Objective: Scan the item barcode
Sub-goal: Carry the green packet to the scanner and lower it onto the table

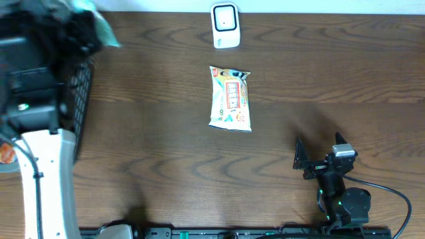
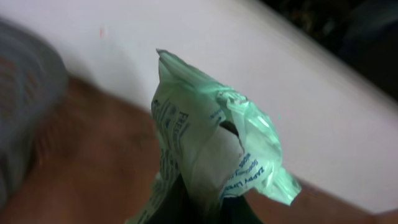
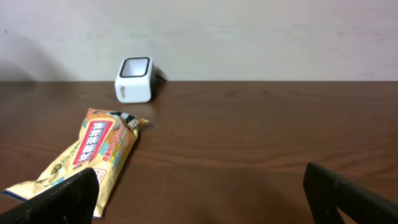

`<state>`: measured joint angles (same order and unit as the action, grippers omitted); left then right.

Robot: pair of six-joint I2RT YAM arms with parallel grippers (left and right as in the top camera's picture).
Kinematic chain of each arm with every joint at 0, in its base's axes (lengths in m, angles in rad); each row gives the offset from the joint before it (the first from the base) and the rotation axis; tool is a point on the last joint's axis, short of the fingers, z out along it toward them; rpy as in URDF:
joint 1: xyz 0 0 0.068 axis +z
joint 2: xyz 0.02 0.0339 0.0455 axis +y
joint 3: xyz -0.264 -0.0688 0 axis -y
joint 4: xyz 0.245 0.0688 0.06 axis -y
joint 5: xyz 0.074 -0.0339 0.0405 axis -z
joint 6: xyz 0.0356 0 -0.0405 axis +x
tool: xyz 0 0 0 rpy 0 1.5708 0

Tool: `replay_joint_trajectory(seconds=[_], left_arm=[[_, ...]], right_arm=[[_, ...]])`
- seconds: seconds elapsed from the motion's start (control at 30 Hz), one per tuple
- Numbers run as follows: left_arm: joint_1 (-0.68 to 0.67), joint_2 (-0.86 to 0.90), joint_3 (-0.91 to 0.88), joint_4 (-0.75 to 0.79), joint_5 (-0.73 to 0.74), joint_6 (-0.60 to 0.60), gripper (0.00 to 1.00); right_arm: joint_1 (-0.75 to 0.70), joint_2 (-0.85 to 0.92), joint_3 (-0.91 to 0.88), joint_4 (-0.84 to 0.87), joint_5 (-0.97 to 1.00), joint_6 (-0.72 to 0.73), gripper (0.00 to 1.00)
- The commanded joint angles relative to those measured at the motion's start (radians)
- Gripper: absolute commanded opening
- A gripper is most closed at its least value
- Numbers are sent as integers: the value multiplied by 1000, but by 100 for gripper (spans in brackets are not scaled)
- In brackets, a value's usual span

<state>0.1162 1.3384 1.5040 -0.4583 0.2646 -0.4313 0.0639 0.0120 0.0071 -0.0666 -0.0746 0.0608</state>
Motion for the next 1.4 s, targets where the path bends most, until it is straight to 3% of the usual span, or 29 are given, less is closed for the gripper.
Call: replay_joint_trajectory(seconds=[0.0, 0.37, 0.7, 0.9, 1.13, 1.23, 1.37], left_arm=[[-93, 29, 16, -61, -211, -8, 7], [-296, 252, 11, -208, -265, -30, 7], [-400, 486, 11, -196, -266, -45, 8], [-440, 623, 11, -164, -265, -143, 8], [-488, 706, 11, -107, -262, -143, 9], [-500, 715, 11, -105, -262, -143, 38], [-505, 711, 13, -93, -256, -142, 62]], right_arm=[[-6, -5, -1, -5, -3, 2, 99], [-6, -5, -1, -5, -3, 2, 99], [-6, -5, -1, -5, -3, 2, 99], [-6, -5, -1, -5, -3, 2, 99], [-6, -5, -1, -5, -3, 2, 99], [-6, -5, -1, -5, -3, 2, 99], [-6, -5, -1, -5, -3, 2, 99]])
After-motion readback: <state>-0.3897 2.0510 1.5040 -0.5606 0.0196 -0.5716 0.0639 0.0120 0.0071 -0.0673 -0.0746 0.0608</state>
